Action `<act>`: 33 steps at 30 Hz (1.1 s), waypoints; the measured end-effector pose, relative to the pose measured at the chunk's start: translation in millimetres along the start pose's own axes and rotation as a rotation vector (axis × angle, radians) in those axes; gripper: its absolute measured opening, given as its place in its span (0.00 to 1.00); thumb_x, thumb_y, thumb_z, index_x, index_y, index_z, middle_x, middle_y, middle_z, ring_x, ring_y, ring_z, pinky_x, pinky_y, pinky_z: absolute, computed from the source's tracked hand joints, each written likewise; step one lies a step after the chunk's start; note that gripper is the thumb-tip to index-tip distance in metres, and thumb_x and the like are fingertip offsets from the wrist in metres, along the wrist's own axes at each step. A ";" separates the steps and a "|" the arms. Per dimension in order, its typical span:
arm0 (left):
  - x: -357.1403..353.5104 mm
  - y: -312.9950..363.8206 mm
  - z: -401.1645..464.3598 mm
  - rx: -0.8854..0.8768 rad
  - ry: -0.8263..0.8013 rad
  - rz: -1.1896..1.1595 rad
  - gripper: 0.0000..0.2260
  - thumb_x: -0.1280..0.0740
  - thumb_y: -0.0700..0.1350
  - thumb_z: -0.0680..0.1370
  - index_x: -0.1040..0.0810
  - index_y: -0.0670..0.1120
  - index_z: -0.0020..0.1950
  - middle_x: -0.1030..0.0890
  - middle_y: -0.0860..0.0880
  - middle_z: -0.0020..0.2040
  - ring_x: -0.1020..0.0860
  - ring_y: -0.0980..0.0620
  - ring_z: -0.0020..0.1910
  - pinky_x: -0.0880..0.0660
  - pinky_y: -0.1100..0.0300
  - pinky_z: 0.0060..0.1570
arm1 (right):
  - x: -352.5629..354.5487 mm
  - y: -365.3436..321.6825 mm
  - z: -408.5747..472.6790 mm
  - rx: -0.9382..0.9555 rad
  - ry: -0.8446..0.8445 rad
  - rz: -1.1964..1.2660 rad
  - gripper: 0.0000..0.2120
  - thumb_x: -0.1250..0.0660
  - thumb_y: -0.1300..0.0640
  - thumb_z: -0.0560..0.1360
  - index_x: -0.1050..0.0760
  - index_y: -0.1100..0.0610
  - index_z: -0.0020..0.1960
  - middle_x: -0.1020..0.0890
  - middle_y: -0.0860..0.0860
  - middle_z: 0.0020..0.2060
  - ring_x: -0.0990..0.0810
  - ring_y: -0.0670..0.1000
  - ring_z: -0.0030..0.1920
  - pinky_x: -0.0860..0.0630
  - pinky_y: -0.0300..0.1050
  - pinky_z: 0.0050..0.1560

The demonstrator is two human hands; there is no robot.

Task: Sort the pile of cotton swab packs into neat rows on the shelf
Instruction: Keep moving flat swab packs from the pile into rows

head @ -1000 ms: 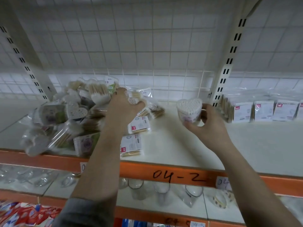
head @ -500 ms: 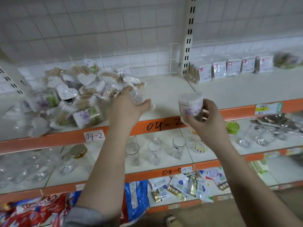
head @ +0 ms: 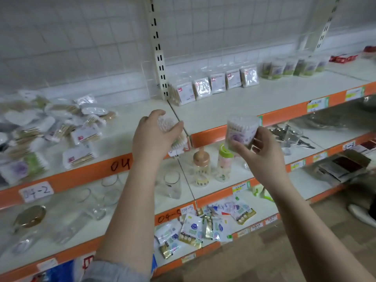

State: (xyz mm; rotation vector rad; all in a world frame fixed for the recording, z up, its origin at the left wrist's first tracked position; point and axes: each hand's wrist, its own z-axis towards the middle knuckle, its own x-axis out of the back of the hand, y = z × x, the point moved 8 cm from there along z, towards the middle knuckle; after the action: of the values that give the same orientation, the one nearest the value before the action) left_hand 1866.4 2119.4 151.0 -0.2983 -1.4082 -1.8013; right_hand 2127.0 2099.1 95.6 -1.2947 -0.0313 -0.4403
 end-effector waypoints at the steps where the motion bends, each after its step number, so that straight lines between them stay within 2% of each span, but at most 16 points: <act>1: -15.8 13.9 -1.6 -0.004 -0.010 -0.005 0.24 0.31 0.58 0.72 0.27 0.52 0.65 0.25 0.46 0.60 0.27 0.48 0.60 0.36 0.63 0.50 | 15.0 6.9 8.0 0.011 0.002 -0.016 0.23 0.25 0.48 0.67 0.27 0.51 0.58 0.18 0.47 0.48 0.19 0.49 0.50 0.22 0.49 0.52; 4: -67.1 56.8 -7.7 0.012 -0.018 -0.034 0.23 0.31 0.59 0.72 0.27 0.53 0.64 0.25 0.47 0.60 0.27 0.48 0.60 0.36 0.63 0.50 | 64.9 28.9 36.2 0.044 0.004 -0.059 0.20 0.26 0.44 0.66 0.26 0.49 0.53 0.18 0.49 0.45 0.20 0.52 0.48 0.23 0.56 0.50; 8: -129.6 111.0 -13.9 0.062 0.008 -0.063 0.23 0.31 0.59 0.71 0.26 0.51 0.62 0.25 0.46 0.60 0.27 0.48 0.59 0.35 0.63 0.50 | 136.7 60.0 75.6 0.041 -0.005 -0.098 0.21 0.27 0.43 0.64 0.25 0.50 0.53 0.18 0.47 0.45 0.19 0.49 0.48 0.23 0.54 0.50; 11: -165.3 144.8 -13.0 0.097 0.045 -0.066 0.23 0.31 0.60 0.71 0.26 0.51 0.62 0.24 0.46 0.60 0.27 0.47 0.60 0.35 0.62 0.49 | 183.7 81.7 103.0 0.037 -0.022 -0.139 0.20 0.28 0.41 0.63 0.26 0.50 0.51 0.18 0.48 0.44 0.19 0.51 0.46 0.23 0.54 0.48; 13: -186.4 164.1 -9.2 0.108 0.058 -0.060 0.23 0.31 0.60 0.71 0.26 0.50 0.62 0.24 0.46 0.60 0.26 0.47 0.59 0.34 0.61 0.50 | 211.1 96.0 120.6 0.033 -0.021 -0.154 0.17 0.27 0.46 0.66 0.25 0.51 0.51 0.18 0.49 0.43 0.20 0.51 0.45 0.24 0.50 0.47; 16: -216.5 187.0 1.2 0.114 0.066 -0.050 0.24 0.32 0.61 0.71 0.26 0.50 0.62 0.24 0.46 0.59 0.26 0.46 0.58 0.33 0.60 0.50 | 243.7 114.6 146.1 0.025 -0.010 -0.168 0.14 0.26 0.52 0.69 0.26 0.53 0.51 0.21 0.46 0.39 0.24 0.49 0.40 0.30 0.34 0.40; 17: -225.7 194.0 5.4 0.117 0.069 -0.051 0.24 0.32 0.61 0.71 0.26 0.50 0.62 0.24 0.46 0.59 0.26 0.46 0.58 0.33 0.60 0.50 | 252.4 120.9 155.6 0.022 -0.007 -0.164 0.14 0.27 0.53 0.69 0.26 0.53 0.51 0.21 0.45 0.40 0.24 0.48 0.41 0.30 0.34 0.40; 20: -253.8 213.1 20.2 0.114 0.063 -0.045 0.25 0.33 0.62 0.71 0.26 0.50 0.63 0.25 0.46 0.60 0.26 0.46 0.59 0.34 0.61 0.50 | 274.6 142.1 188.3 0.013 0.018 -0.145 0.16 0.27 0.53 0.69 0.26 0.52 0.54 0.18 0.48 0.46 0.20 0.50 0.48 0.26 0.45 0.48; 21: -263.3 219.1 26.1 0.110 0.060 -0.045 0.25 0.33 0.61 0.72 0.27 0.49 0.63 0.25 0.46 0.60 0.26 0.46 0.59 0.35 0.61 0.50 | 280.3 146.8 199.2 0.015 0.024 -0.141 0.17 0.27 0.53 0.69 0.26 0.52 0.56 0.18 0.48 0.47 0.20 0.50 0.49 0.25 0.46 0.48; 28: -335.4 247.9 84.3 0.096 0.059 -0.051 0.25 0.33 0.62 0.72 0.27 0.50 0.63 0.25 0.46 0.61 0.27 0.46 0.60 0.31 0.58 0.54 | 295.9 178.4 283.1 0.035 0.029 -0.126 0.21 0.27 0.55 0.69 0.27 0.54 0.60 0.19 0.46 0.51 0.21 0.45 0.52 0.27 0.33 0.50; 33: -382.0 262.9 143.7 0.121 0.035 -0.047 0.25 0.32 0.62 0.70 0.26 0.50 0.62 0.23 0.48 0.60 0.25 0.46 0.58 0.30 0.58 0.50 | 293.5 191.8 353.3 0.057 0.001 -0.150 0.22 0.27 0.48 0.67 0.27 0.52 0.58 0.19 0.48 0.49 0.20 0.52 0.50 0.23 0.53 0.52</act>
State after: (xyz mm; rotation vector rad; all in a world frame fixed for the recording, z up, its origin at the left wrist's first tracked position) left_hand 2258.1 2406.1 147.9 -0.1707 -1.5038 -1.7421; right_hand 2537.9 2380.0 97.3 -1.2407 -0.1404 -0.5645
